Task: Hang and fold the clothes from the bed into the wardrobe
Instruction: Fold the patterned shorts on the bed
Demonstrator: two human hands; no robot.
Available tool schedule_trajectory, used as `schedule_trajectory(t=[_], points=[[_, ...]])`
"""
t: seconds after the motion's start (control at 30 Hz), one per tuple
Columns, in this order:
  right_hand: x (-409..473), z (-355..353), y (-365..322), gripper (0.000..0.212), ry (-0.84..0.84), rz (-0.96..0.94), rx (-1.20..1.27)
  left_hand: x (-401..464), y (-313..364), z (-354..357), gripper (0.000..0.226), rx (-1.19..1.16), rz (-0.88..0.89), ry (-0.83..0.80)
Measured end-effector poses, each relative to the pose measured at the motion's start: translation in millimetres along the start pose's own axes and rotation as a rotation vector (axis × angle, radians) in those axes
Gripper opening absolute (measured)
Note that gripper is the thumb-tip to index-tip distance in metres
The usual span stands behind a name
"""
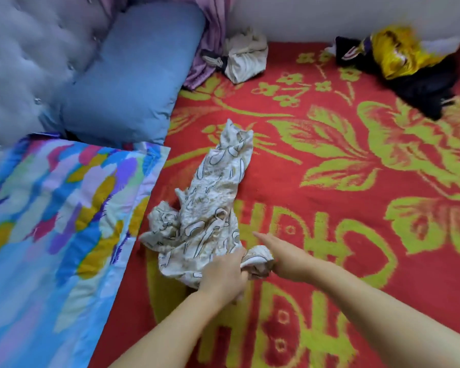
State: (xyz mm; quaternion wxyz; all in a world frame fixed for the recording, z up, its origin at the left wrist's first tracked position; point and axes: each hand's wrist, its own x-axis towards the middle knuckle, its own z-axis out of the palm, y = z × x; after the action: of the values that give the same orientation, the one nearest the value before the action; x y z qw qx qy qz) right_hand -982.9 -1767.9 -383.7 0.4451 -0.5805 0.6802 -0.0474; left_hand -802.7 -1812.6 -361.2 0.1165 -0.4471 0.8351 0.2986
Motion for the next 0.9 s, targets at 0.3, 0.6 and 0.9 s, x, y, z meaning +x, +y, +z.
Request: schedule_trajectory(t=[0.3, 0.6, 0.9], points=[[-220.5, -155.4, -58.0, 0.018, 0.240, -0.160, 0.408, -71.2, 196.7, -140.6, 0.034, -0.043, 0.380, 0.127], [-401.2, -275.6, -93.5, 0.012, 0.716, -0.028, 0.028, -137.7, 291.9, -213.2, 0.021, -0.057, 0.362, 0.528], [-505.0, -337.8, -118.5, 0.019, 0.732, 0.252, -0.393, -185.3, 344.6, -315.6, 0.031, -0.157, 0.457, 0.504]])
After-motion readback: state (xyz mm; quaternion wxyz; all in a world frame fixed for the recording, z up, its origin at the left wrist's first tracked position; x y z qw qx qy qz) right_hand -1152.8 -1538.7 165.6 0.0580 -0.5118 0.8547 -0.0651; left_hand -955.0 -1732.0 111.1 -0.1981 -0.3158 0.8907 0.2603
